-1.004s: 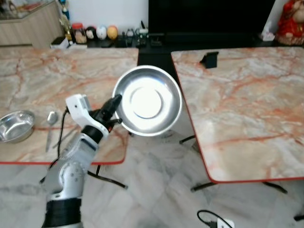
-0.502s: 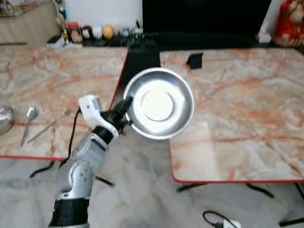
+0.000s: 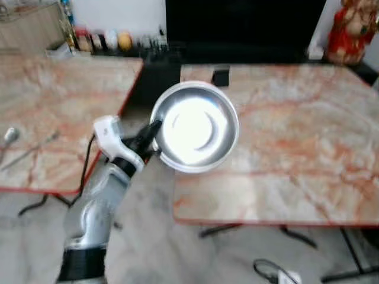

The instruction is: Setting the table

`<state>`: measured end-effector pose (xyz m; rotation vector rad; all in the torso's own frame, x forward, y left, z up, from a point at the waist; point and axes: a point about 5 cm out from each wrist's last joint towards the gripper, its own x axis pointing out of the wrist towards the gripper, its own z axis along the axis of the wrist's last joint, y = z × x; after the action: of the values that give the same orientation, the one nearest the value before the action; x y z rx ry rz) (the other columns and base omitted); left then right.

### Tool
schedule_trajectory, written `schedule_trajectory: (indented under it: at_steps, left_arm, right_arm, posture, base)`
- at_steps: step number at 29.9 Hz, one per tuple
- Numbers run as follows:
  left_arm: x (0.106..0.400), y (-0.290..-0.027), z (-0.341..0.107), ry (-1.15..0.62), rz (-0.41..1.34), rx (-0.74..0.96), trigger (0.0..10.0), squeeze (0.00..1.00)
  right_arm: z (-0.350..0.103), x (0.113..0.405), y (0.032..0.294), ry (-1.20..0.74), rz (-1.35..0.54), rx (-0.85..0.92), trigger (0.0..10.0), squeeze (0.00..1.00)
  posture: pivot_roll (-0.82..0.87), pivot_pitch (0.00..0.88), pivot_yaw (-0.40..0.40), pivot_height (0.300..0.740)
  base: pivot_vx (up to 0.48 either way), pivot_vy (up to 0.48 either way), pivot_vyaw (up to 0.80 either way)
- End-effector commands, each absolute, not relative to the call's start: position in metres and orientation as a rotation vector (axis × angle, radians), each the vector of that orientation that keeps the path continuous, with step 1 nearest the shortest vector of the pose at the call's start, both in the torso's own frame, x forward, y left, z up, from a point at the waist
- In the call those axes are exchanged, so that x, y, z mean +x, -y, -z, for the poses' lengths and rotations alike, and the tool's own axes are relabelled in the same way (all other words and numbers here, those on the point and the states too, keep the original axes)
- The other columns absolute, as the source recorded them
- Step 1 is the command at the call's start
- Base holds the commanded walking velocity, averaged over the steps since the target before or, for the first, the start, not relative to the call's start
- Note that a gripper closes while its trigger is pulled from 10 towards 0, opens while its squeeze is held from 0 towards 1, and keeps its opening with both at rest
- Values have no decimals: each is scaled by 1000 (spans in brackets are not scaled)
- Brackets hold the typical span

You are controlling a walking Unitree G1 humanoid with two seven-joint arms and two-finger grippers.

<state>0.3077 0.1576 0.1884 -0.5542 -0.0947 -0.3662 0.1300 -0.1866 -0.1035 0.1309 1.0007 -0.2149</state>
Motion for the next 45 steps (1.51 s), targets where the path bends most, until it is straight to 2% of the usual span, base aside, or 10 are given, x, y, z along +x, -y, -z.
schedule_trajectory:
  at_steps: [1, 45]
  left_arm:
    - [309, -150, -195, 113, 397, -546, 10000, 0]
    - [309, -147, -194, 107, 413, -527, 10000, 0]
  right_arm:
    - [103, 128, 193, -1004, 229, 120, 10000, 0]
    - [104, 127, 194, -1003, 240, 126, 10000, 0]
  posture:
    - [33, 0, -26, 740]
    - [40, 0, -30, 740]
  base:
    - [0, -281, 0]
    - [0, -283, 0]
